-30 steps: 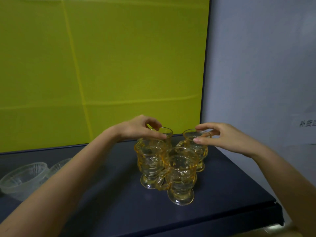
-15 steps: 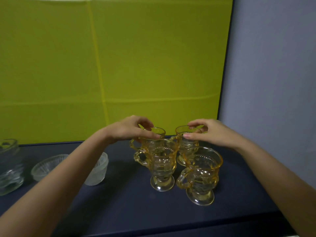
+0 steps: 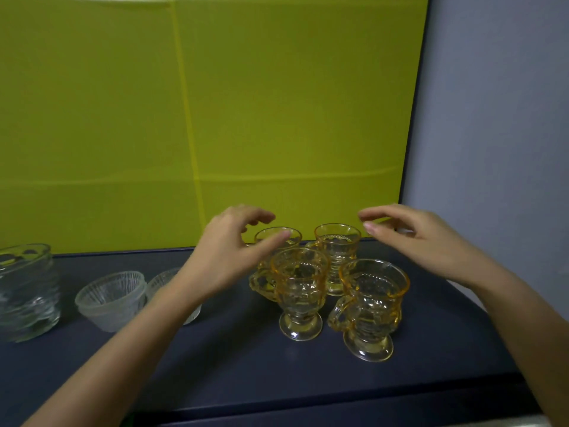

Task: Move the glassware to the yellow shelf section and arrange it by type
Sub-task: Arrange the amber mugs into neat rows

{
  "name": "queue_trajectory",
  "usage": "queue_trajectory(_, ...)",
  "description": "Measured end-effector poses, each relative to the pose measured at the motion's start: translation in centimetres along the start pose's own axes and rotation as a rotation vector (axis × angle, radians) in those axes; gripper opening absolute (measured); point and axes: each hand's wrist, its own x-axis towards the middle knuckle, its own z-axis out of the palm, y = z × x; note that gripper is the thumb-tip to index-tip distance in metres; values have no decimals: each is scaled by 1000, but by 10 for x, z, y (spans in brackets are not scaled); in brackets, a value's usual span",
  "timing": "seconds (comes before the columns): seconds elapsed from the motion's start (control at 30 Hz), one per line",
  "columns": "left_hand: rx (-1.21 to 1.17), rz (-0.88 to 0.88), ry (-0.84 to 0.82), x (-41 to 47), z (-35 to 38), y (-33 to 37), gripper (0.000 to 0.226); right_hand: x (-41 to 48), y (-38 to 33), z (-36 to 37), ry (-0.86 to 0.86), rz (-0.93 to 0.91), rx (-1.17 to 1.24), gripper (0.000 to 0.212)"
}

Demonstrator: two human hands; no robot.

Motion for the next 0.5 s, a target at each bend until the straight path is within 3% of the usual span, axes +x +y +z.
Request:
queue_trajectory(0.17, 93, 32, -45, -34, 7, 17, 69, -44, -1, -6, -63, -24, 94, 64)
queue_trajectory(0.5, -64, -125, 34, -50, 33, 21, 80, -73, 15, 20, -109, 51, 221, 81)
